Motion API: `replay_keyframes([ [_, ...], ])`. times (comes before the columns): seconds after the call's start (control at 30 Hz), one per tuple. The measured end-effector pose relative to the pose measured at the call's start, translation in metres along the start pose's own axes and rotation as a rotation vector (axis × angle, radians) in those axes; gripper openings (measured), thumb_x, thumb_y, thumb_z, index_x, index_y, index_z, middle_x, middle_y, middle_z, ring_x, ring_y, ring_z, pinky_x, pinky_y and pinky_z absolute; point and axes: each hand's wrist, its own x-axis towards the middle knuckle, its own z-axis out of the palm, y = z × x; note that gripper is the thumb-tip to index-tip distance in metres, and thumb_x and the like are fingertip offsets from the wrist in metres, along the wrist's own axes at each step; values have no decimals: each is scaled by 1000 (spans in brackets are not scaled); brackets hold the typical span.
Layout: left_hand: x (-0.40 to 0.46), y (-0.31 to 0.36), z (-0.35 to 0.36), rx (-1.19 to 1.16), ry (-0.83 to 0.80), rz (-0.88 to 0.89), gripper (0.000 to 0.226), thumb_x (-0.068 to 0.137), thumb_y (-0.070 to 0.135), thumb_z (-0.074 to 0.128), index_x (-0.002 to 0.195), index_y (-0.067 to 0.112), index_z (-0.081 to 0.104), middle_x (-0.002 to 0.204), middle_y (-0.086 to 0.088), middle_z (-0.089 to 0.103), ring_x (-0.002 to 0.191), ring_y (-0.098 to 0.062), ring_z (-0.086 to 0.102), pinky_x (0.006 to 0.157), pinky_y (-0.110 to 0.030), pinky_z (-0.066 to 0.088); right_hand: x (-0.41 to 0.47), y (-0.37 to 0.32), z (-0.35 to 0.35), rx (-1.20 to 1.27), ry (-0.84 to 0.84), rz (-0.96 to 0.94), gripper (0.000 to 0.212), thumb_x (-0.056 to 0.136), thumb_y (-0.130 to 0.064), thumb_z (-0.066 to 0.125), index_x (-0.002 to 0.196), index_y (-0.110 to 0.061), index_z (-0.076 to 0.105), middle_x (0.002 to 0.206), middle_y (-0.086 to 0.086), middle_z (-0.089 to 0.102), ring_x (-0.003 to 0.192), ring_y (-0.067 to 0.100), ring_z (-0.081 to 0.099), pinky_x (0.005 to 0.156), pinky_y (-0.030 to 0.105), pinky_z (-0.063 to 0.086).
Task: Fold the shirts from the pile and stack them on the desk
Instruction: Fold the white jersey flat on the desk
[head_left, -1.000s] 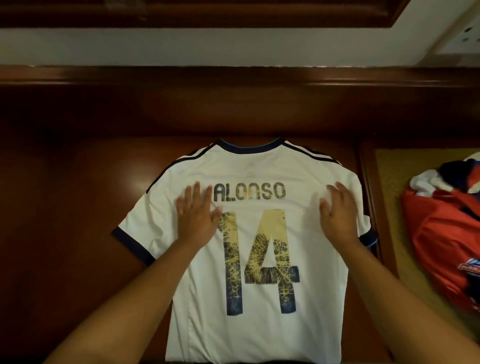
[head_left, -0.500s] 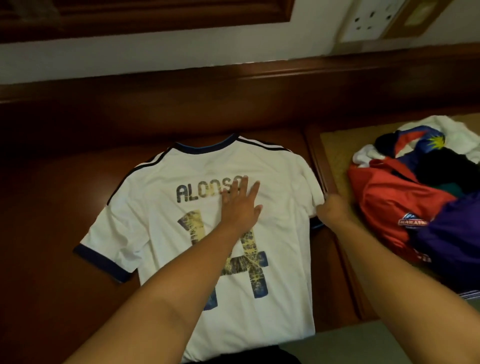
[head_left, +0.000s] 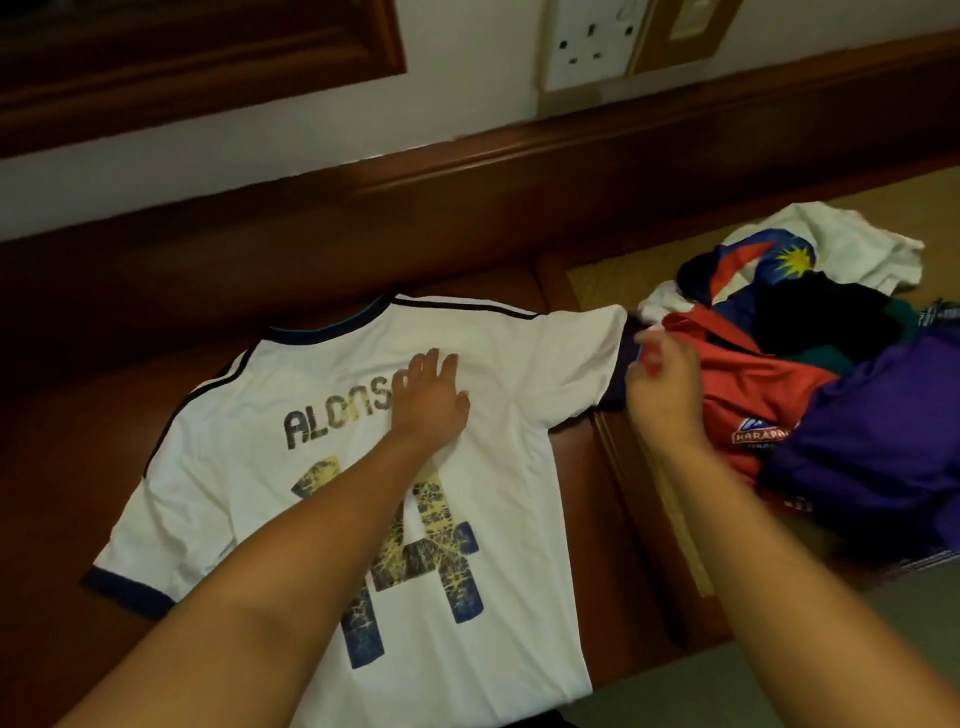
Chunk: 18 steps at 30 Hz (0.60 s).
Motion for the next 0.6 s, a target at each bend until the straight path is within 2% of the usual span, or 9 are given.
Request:
replay_keyframes([
  [0.1, 22, 21, -9, -27, 58, 116, 56, 97, 29, 43, 149, 17, 26, 157, -11, 20, 141, -29, 21, 109, -45, 28, -19, 22, 17, 22, -22, 134, 33, 86, 0, 56, 119, -3, 59, 117, 19, 54, 106, 31, 54, 93, 34, 39],
  [0.2, 50, 47, -20, -52, 83, 223, 52, 97, 22, 45, 147, 18, 33, 155, -9, 26, 134, -31, 33, 102, -44, 38, -23, 30, 30, 87, -42, 327, 32, 90, -14, 57, 119, -1, 56, 112, 19, 61, 103, 36, 58, 88, 37, 44],
  [0.3, 77, 76, -28, -157, 69, 337, 48, 95, 13, 45, 143, 18, 41, 149, -9, 36, 129, -31, 42, 98, -42, 45, -17, 43, 46, 239, -74, 469, 51, 81, -47, 53, 126, -22, 50, 114, 14, 65, 97, 39, 64, 84, 53, 53],
  [0.37, 92, 92, -28, -231, -11, 323, 48, 95, 10, 45, 142, 17, 41, 145, -10, 41, 127, -30, 45, 100, -42, 44, -8, 75, 65, 282, -74, 486, 40, 70, -59, 46, 101, -37, 56, 97, 15, 68, 84, 41, 66, 75, 55, 55],
  [0.43, 102, 99, -23, -196, -96, 289, 45, 95, 11, 45, 140, 15, 44, 140, -13, 46, 124, -31, 48, 100, -40, 43, -10, 55, 57, 359, -44, 495, 19, 78, -47, 48, 84, -31, 58, 76, 16, 64, 61, 34, 62, 60, 46, 53],
  [0.47, 104, 101, -20, -159, -110, 286, 41, 94, 11, 46, 135, 14, 48, 135, -13, 50, 121, -32, 50, 96, -39, 44, -13, 37, 48, 420, -31, 509, 11, 87, -32, 50, 84, -26, 58, 69, 14, 60, 51, 27, 57, 52, 37, 49],
  [0.5, 105, 101, -20, -129, -96, 287, 36, 93, 12, 47, 129, 13, 54, 129, -14, 53, 117, -33, 53, 90, -37, 45, -13, 26, 42, 488, -29, 523, 12, 93, -19, 47, 89, -23, 58, 65, 12, 57, 46, 21, 53, 46, 30, 46],
  [0.57, 103, 101, -22, -107, -18, 272, 30, 93, 12, 47, 121, 11, 59, 123, -14, 56, 110, -33, 56, 82, -35, 45, -14, 21, 34, 596, -32, 538, 15, 94, -5, 44, 98, -11, 57, 65, 9, 59, 50, 17, 56, 45, 24, 45],
  [0.6, 101, 100, -24, -98, 27, 257, 29, 94, 12, 47, 121, 10, 57, 123, -15, 54, 108, -34, 56, 80, -36, 45, -16, 23, 29, 630, -13, 535, 15, 93, -3, 44, 95, -10, 57, 67, 8, 60, 54, 17, 59, 48, 22, 46],
])
